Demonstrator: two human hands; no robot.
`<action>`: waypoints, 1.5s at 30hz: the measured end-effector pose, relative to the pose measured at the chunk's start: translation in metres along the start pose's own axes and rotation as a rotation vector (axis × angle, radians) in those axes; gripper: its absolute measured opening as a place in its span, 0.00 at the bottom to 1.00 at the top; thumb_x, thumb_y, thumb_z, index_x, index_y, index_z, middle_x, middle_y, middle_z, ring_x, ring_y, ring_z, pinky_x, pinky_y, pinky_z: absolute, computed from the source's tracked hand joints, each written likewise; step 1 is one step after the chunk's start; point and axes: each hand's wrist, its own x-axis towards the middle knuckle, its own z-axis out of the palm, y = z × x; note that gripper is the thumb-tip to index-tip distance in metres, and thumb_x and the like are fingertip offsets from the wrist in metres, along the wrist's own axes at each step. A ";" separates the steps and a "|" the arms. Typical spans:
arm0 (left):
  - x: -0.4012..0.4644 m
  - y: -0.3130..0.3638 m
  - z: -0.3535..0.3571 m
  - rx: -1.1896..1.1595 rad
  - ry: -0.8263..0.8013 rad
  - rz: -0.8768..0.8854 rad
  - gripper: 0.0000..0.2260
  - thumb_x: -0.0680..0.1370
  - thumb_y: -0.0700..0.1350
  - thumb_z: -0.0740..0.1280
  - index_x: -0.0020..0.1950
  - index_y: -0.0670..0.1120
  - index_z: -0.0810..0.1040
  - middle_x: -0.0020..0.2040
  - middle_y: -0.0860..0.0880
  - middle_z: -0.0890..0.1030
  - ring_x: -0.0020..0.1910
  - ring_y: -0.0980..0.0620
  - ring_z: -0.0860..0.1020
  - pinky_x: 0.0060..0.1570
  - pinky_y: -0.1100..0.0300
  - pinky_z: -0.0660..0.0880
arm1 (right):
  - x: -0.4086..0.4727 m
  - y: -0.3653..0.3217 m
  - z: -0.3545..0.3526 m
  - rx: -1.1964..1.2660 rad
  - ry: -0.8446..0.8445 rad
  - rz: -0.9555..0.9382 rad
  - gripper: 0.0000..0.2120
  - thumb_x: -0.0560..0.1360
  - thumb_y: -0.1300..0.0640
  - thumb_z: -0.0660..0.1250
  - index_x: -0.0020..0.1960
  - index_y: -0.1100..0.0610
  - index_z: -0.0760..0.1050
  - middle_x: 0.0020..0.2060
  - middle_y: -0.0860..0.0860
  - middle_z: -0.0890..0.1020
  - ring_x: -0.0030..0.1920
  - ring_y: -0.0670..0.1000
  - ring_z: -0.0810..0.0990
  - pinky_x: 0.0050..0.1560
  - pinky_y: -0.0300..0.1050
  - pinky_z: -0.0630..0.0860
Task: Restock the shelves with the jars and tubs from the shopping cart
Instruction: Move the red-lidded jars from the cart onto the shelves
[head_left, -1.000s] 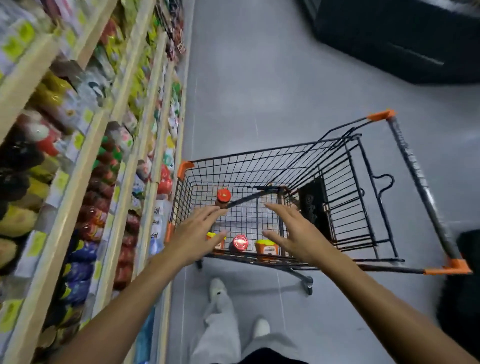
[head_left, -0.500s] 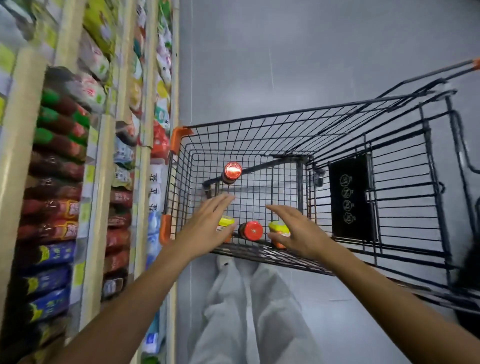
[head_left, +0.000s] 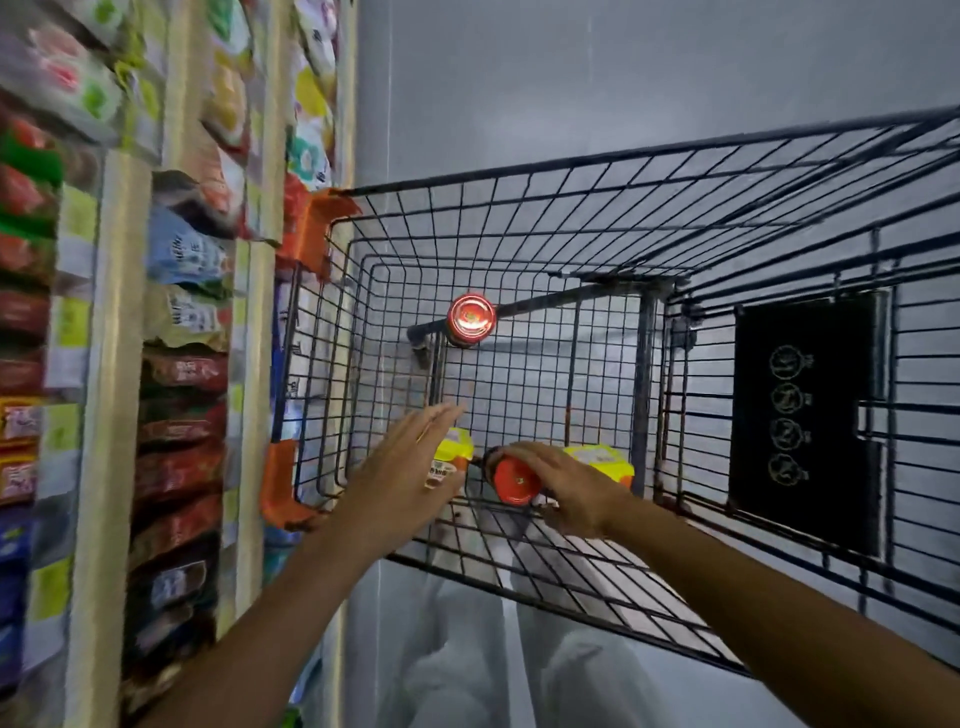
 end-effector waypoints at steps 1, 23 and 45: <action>0.001 -0.002 0.001 -0.002 0.007 0.010 0.30 0.81 0.54 0.65 0.80 0.57 0.56 0.79 0.57 0.58 0.77 0.56 0.56 0.74 0.51 0.63 | 0.005 0.004 0.004 0.003 0.007 -0.002 0.48 0.70 0.59 0.74 0.81 0.47 0.51 0.80 0.52 0.60 0.77 0.58 0.62 0.73 0.56 0.69; 0.073 -0.013 0.002 -0.134 0.151 -0.038 0.34 0.79 0.46 0.70 0.80 0.56 0.57 0.78 0.54 0.61 0.77 0.55 0.58 0.73 0.56 0.60 | -0.004 -0.012 -0.031 0.438 0.539 0.102 0.36 0.66 0.52 0.82 0.67 0.36 0.68 0.59 0.32 0.77 0.59 0.35 0.77 0.56 0.31 0.77; 0.201 -0.047 0.020 -0.132 0.263 0.082 0.36 0.71 0.37 0.78 0.72 0.57 0.65 0.69 0.50 0.72 0.65 0.47 0.74 0.59 0.48 0.79 | -0.027 0.002 -0.081 0.428 0.752 0.193 0.38 0.65 0.50 0.83 0.70 0.42 0.70 0.60 0.39 0.80 0.58 0.37 0.79 0.55 0.27 0.75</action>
